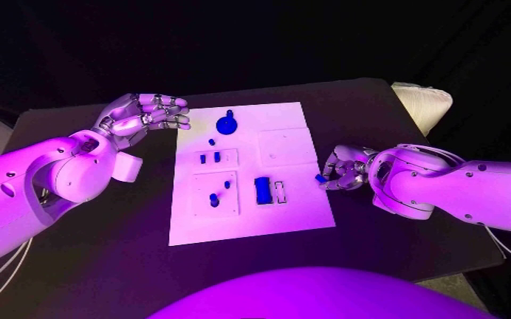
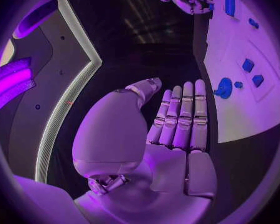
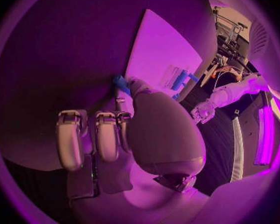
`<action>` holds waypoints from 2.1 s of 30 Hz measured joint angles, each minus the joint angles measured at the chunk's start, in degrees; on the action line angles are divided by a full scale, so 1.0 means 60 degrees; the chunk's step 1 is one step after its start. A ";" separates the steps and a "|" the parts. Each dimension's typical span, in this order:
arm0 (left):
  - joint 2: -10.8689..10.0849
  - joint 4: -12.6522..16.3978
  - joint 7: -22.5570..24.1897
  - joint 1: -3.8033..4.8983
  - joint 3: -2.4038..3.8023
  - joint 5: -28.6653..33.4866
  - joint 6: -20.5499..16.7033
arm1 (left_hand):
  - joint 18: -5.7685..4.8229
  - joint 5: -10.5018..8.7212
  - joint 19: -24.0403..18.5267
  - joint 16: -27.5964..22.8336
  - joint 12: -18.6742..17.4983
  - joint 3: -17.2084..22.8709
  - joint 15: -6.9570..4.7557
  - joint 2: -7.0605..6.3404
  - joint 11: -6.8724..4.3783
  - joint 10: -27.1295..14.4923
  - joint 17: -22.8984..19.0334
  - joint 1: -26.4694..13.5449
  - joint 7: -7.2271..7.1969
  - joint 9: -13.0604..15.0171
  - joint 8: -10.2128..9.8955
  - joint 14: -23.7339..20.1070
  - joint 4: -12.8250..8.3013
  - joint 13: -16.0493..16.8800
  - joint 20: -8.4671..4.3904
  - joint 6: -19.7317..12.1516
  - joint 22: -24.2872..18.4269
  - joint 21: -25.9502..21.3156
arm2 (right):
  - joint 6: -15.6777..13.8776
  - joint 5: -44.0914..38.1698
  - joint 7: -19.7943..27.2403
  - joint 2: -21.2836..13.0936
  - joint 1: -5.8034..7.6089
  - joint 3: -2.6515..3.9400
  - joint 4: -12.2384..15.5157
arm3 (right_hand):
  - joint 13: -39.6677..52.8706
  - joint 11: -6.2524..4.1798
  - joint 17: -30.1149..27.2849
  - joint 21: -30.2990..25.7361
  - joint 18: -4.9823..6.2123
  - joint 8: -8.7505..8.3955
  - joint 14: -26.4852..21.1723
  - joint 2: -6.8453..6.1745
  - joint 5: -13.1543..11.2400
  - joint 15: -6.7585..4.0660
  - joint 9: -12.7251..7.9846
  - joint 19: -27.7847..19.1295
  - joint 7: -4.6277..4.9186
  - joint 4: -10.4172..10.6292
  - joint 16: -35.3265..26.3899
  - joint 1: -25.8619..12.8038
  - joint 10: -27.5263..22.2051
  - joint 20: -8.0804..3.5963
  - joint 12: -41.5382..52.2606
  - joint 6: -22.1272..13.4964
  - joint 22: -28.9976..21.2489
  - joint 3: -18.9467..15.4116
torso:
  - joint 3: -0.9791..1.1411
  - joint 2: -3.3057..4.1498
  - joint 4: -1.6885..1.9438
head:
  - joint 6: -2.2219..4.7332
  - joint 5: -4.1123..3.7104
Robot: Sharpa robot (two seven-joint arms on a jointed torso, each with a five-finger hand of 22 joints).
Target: Assemble the parts on the task board
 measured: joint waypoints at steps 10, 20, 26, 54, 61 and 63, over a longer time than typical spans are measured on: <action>0.0011 -0.0018 -0.0014 -0.0002 -0.0001 0.0000 0.0003 | 0.0000 0.0000 0.0000 0.0000 0.0000 0.0000 0.0000 0.0000 0.0000 0.0000 -0.0001 0.0000 0.0000 0.0001 0.0000 0.0000 0.0000 0.0001 0.0000 0.0000 0.0000 0.0000 | -0.0390 0.0929 -0.0067 -0.0473 0.0369 -0.0041 0.0246 | -0.0001 -0.0003 0.0000 0.0046 0.0000 0.0178 -0.0001 -0.0474 0.0075 0.0000 0.0086 0.0000 -0.0018 -0.0164 0.0000 -0.0685 0.0002 0.0001 0.0037 -0.0017 -0.0001 0.0961 | -0.0012 -0.0022 -0.0003 | 0.0073 -0.0049; 0.0080 -0.0029 -0.0034 -0.0003 -0.0001 0.0000 0.0009 | 0.0000 0.0000 0.0000 0.0000 -0.0012 0.0000 0.0000 0.0000 0.0000 0.0000 0.0000 0.0000 0.0000 0.0000 0.0000 0.0000 0.0000 0.0000 0.0000 0.0000 -0.0001 0.0000 | -0.0502 0.1392 -0.0093 -0.0399 0.0941 -0.0023 0.0738 | -0.0002 -0.0019 0.0000 0.0141 0.0001 0.0218 -0.0002 -0.0536 0.0002 0.0001 0.0202 0.0000 -0.0021 -0.0177 0.0037 -0.0974 0.0018 0.0001 0.0073 -0.0015 -0.0002 0.1187 | -0.0025 -0.0022 0.0007 | 0.0132 -0.0065; 0.0073 -0.0013 -0.0042 -0.0004 -0.0002 -0.0001 0.0014 | -0.0001 0.0000 0.0000 0.0000 -0.0039 0.0000 0.0000 0.0000 0.0000 0.0000 0.0011 0.0000 0.0000 -0.0015 0.0000 0.0000 0.0000 0.0000 0.0000 0.0000 -0.0011 0.0000 | -0.0491 0.1633 -0.0091 0.0246 0.0556 -0.0036 0.0652 | -0.0002 -0.0019 0.0000 0.0140 0.0000 0.0218 -0.0003 -0.0538 -0.0009 0.0002 0.0202 0.0000 -0.0022 -0.0158 0.0037 -0.1114 0.0018 0.0001 0.0073 -0.0014 -0.0003 0.1282 | -0.0019 -0.0014 0.0003 | 0.0098 0.0060; 0.0049 0.0027 -0.0053 -0.0004 -0.0002 -0.0001 0.0055 | 0.0000 0.0000 -0.0001 0.0000 -0.0039 0.0000 0.0000 0.0000 0.0000 0.0000 0.0008 0.0000 0.0000 -0.0013 0.0000 0.0000 0.0000 0.0000 0.0000 0.0000 -0.0010 0.0000 | -0.0576 0.2032 -0.0185 0.1670 0.0112 -0.0031 0.0285 | 0.0003 -0.0034 0.0000 0.0140 0.0000 0.0469 -0.0004 -0.0692 -0.0260 0.0004 0.0306 0.0000 -0.0082 -0.0150 0.0073 -0.2692 0.0035 0.0003 0.0148 0.0188 -0.0005 0.1582 | 0.0006 -0.0012 -0.0002 | 0.0016 0.0230; 0.0040 0.0031 -0.0056 -0.0004 -0.0002 -0.0001 0.0062 | 0.0000 0.0000 0.0000 0.0000 -0.0039 0.0000 0.0000 0.0000 0.0000 0.0000 0.0020 0.0000 0.0000 -0.0023 0.0000 0.0000 0.0000 0.0001 0.0000 0.0000 -0.0009 0.0000 | -0.0546 0.2021 -0.0230 0.1725 0.0107 -0.0031 0.0215 | 0.0002 -0.0034 0.0000 0.0140 0.0000 0.0475 -0.0004 -0.0840 0.0107 0.0004 0.0312 0.0000 -0.0049 -0.0175 0.0110 -0.2857 0.0035 0.0002 0.0148 0.0155 0.0002 0.1468 | 0.0001 -0.0012 0.0003 | -0.0021 0.0236; 0.0038 0.0032 -0.0056 -0.0004 -0.0002 -0.0001 0.0064 | 0.0000 0.0000 -0.0001 0.0000 -0.0039 0.0000 0.0000 0.0000 0.0000 0.0000 0.0020 0.0000 0.0000 -0.0022 0.0000 0.0000 0.0000 0.0000 0.0000 0.0000 -0.0009 0.0000 | -0.0540 0.2008 -0.0235 0.1739 0.0106 -0.0031 0.0197 | 0.0002 -0.0033 0.0000 0.0140 0.0000 0.0474 -0.0004 -0.0849 0.0107 0.0004 0.0320 0.0000 -0.0049 -0.0201 0.0110 -0.2867 0.0034 0.0003 0.0148 0.0154 0.0002 0.1442 | -0.0001 -0.0015 0.0003 | -0.0026 0.0239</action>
